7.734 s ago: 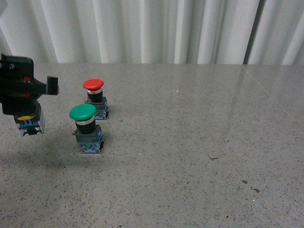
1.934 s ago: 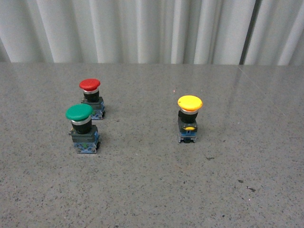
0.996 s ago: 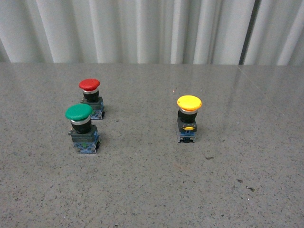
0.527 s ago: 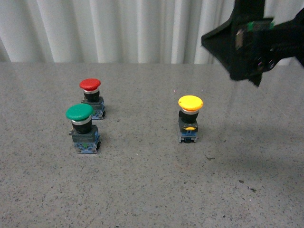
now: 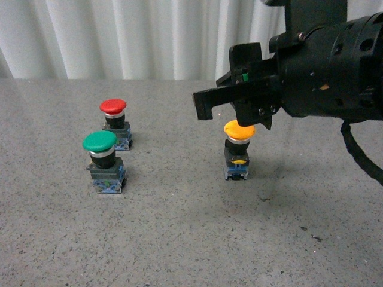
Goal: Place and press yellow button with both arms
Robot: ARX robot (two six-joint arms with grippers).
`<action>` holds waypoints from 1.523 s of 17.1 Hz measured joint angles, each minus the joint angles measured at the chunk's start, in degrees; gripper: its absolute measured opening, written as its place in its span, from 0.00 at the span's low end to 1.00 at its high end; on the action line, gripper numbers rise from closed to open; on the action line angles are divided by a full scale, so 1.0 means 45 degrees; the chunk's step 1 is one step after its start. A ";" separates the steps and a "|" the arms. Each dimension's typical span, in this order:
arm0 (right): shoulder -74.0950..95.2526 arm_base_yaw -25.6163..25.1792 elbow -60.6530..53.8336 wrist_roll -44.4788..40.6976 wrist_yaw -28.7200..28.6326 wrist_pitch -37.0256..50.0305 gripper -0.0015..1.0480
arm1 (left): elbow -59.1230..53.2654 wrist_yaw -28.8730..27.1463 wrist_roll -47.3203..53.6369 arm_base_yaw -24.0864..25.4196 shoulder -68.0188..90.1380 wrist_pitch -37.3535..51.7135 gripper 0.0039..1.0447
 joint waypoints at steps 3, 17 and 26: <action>0.0636 -0.0087 0.0107 -0.0068 0.0219 0.0034 0.02 | 0.0000 0.0000 0.0005 0.0000 0.0000 0.0000 0.94; 0.1501 -0.0359 0.0102 -0.0291 0.0219 0.0092 0.02 | 0.0000 0.0000 0.0005 0.0000 0.0000 0.0005 0.94; 0.1758 -0.0272 0.0112 -0.0384 0.0495 -0.0204 0.02 | 0.0000 0.0000 0.0000 0.0000 0.0000 0.0000 0.94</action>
